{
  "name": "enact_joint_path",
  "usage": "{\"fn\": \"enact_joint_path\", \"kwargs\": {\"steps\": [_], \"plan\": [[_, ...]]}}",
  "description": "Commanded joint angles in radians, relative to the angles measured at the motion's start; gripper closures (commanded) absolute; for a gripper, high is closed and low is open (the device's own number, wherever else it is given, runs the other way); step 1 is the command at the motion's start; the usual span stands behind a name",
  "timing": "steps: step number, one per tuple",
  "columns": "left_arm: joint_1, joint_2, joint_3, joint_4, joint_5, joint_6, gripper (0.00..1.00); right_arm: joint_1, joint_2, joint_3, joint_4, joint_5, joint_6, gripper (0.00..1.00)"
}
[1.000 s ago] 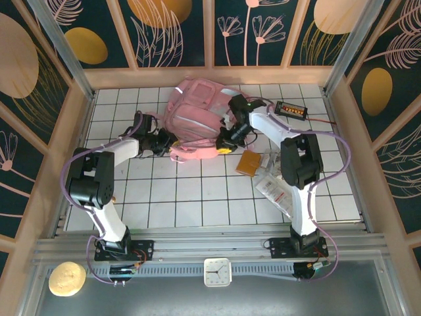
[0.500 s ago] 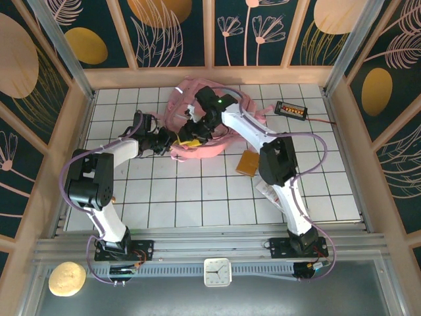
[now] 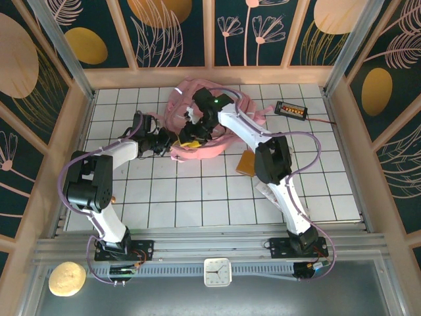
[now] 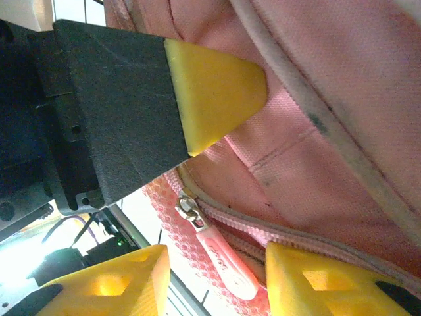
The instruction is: Pack the student bag
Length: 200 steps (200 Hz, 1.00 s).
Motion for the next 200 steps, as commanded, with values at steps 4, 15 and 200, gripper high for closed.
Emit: {"fn": "enact_joint_path", "kwargs": {"steps": [4,15,200], "plan": [[-0.003,-0.045,0.035,0.094,0.068,0.016,1.0,0.028,0.033,0.028,-0.049,0.012,-0.026,0.59],[-0.007,-0.043,0.039,0.098,0.07,0.013,1.0,0.029,0.034,0.028,-0.051,0.013,-0.029,0.64],[-0.012,-0.073,0.008,-0.025,-0.127,0.127,1.0,-0.045,-0.29,-0.429,-0.128,0.24,0.01,1.0]]}}
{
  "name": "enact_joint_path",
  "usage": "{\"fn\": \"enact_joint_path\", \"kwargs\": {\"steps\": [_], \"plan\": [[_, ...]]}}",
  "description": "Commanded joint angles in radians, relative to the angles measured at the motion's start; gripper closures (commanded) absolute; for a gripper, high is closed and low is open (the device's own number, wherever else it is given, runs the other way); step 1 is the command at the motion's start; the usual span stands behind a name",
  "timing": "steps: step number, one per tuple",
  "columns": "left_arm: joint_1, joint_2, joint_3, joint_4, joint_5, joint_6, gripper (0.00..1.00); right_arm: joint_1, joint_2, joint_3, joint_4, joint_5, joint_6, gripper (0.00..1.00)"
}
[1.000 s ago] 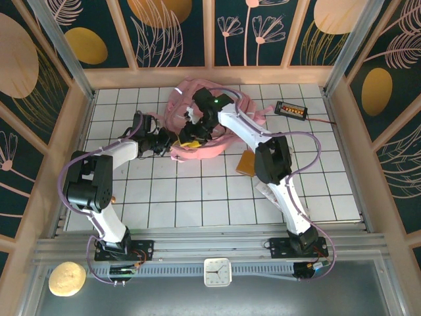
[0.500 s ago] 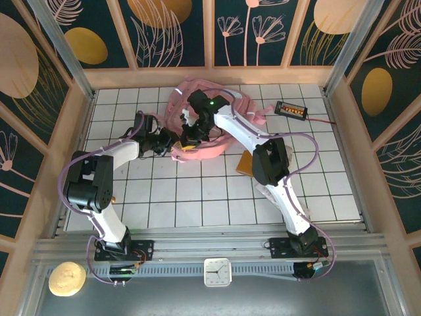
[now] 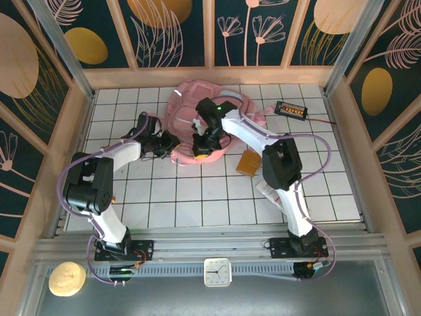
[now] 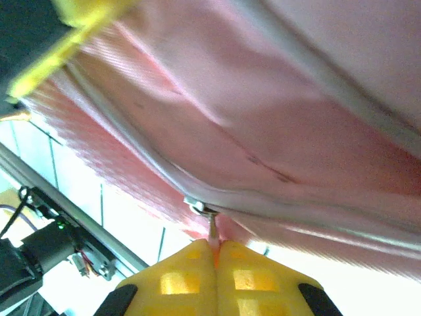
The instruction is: Pack the student bag
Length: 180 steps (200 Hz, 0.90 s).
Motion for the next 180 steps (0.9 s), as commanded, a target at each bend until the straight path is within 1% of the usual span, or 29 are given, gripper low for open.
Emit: {"fn": "enact_joint_path", "kwargs": {"steps": [1,22,40,49,55,71,101,127,157,180], "plan": [[0.029,-0.053,0.005,0.066,-0.033,0.046,1.0,-0.052,-0.097,-0.108,-0.11,0.073,0.025,1.0],[0.036,-0.061,0.002,0.081,-0.018,0.063,1.0,-0.095,-0.126,-0.157,-0.093,0.098,0.019,1.0],[0.04,-0.071,0.0,0.087,0.009,0.086,1.0,-0.131,-0.122,-0.162,-0.069,0.12,0.008,1.0],[0.041,-0.078,-0.002,0.086,0.02,0.099,1.0,-0.132,-0.115,-0.161,-0.059,0.129,0.0,1.0],[0.043,-0.084,-0.002,0.083,0.028,0.108,1.0,-0.169,-0.113,-0.162,-0.052,0.14,-0.005,1.0],[0.051,-0.097,-0.006,0.08,0.052,0.132,1.0,-0.209,-0.104,-0.151,-0.039,0.173,-0.017,1.0],[0.074,-0.12,-0.017,0.057,0.074,0.16,1.0,-0.287,-0.06,-0.104,-0.042,0.281,-0.039,1.0],[0.088,-0.129,-0.019,0.041,0.089,0.175,1.0,-0.365,-0.014,-0.068,-0.013,0.33,-0.042,1.0],[0.094,-0.111,-0.006,0.023,0.108,0.191,1.0,-0.429,0.056,0.02,-0.006,0.339,-0.046,1.0],[0.094,-0.103,-0.008,0.035,0.126,0.183,1.0,-0.436,0.084,0.082,-0.001,0.297,-0.077,1.0]]}}
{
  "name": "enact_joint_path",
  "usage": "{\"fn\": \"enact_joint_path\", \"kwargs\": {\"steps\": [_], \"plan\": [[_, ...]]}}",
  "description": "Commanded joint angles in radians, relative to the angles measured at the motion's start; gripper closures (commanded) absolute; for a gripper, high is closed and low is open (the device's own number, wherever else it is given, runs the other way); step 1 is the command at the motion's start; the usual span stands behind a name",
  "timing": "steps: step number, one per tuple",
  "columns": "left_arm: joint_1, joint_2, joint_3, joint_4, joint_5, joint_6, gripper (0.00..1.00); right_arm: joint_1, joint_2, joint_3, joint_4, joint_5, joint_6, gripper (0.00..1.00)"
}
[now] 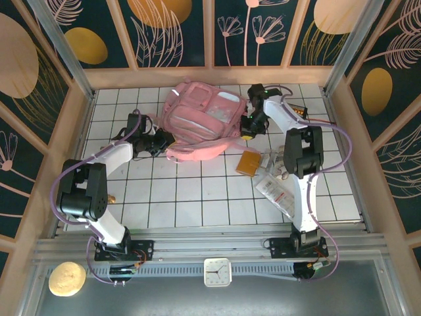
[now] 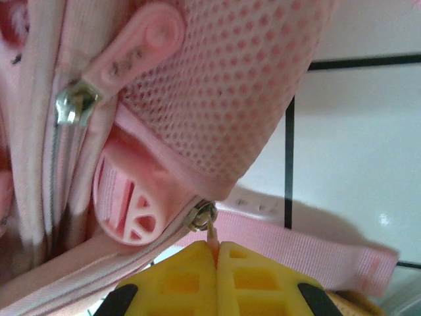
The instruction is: Pack the student bag
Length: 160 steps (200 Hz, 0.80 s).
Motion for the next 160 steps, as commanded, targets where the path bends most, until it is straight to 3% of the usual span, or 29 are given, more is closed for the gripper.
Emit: {"fn": "enact_joint_path", "kwargs": {"steps": [1,34,40,50,57,60,63,98,120,140,160], "plan": [[0.025,-0.027,0.015,0.04,0.033,0.047,1.0,-0.041,0.028,0.075,0.012,0.076,-0.037,1.0],[0.024,-0.037,-0.077,0.154,0.076,-0.041,1.0,-0.039,0.01,0.104,0.068,-0.033,-0.028,1.0],[0.023,-0.04,-0.091,0.165,0.078,-0.048,1.0,-0.039,0.013,0.113,0.065,-0.038,-0.026,0.95],[0.024,-0.049,-0.106,0.154,0.071,-0.044,0.71,-0.039,0.026,0.131,0.039,-0.051,-0.029,0.8],[0.023,-0.059,-0.11,0.135,0.06,-0.032,0.34,-0.039,0.027,0.132,0.023,-0.055,-0.029,0.72],[0.023,-0.065,-0.112,0.123,0.054,-0.026,0.1,-0.038,0.023,0.128,0.018,-0.055,-0.029,0.68],[0.024,-0.072,-0.112,0.112,0.048,-0.019,0.02,-0.036,0.019,0.123,0.015,-0.054,-0.029,0.66],[0.023,-0.159,-0.066,-0.067,-0.04,0.047,0.01,-0.038,-0.123,-0.017,0.039,-0.034,0.012,0.56],[0.022,-0.19,-0.015,-0.146,-0.068,0.067,0.01,-0.031,-0.2,-0.084,0.129,-0.141,0.086,0.55],[0.018,-0.177,0.044,-0.187,-0.075,0.084,0.01,0.004,-0.181,-0.075,0.193,-0.246,0.162,0.55],[-0.004,-0.118,0.124,-0.254,-0.117,0.142,0.01,0.053,-0.112,-0.019,0.211,-0.255,0.214,0.55]]}}
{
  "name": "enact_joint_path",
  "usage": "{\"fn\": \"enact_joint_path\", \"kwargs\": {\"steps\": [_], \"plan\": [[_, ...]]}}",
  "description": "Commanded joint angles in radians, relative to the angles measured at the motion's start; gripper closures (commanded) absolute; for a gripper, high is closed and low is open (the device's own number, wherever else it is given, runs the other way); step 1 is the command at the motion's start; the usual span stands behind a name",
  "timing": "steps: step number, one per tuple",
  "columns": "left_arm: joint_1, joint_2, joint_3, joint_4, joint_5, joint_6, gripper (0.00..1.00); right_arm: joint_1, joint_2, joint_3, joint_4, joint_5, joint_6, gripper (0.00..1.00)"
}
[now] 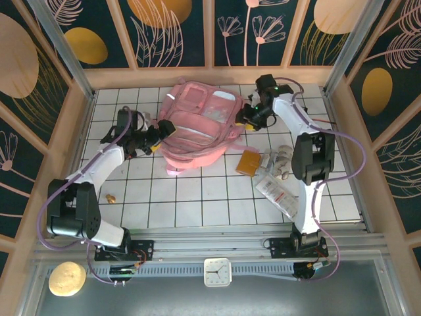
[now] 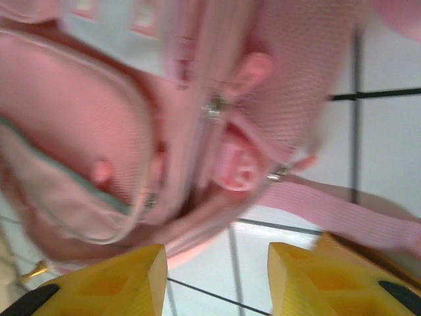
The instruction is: Pack the student bag
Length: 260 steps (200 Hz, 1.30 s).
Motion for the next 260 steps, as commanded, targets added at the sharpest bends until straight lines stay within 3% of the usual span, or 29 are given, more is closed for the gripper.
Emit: {"fn": "enact_joint_path", "kwargs": {"steps": [1,33,65,116,152,186,260], "plan": [[-0.019,0.055,0.09,-0.119,-0.054,0.086,0.01,0.064,0.047,0.051,0.073,-0.081,0.099,0.55],[-0.075,0.177,0.249,-0.245,-0.161,0.201,0.01,0.065,0.162,0.176,0.029,0.025,0.124,0.55],[-0.082,0.224,0.284,-0.221,-0.117,0.169,0.03,0.03,0.22,0.218,0.063,0.052,0.137,0.55],[-0.09,0.318,0.315,-0.254,-0.126,0.181,0.05,0.01,0.281,0.289,0.144,0.138,-0.14,0.58],[-0.09,0.339,0.331,-0.334,-0.189,0.202,0.05,0.013,0.287,0.228,0.191,0.049,-0.456,0.58],[-0.088,0.321,0.335,-0.382,-0.192,0.197,0.04,-0.006,0.346,0.256,0.162,0.064,-0.482,0.57],[-0.07,0.312,0.327,-0.401,-0.196,0.218,0.03,-0.015,0.3,0.106,0.141,-0.089,-0.504,0.55]]}}
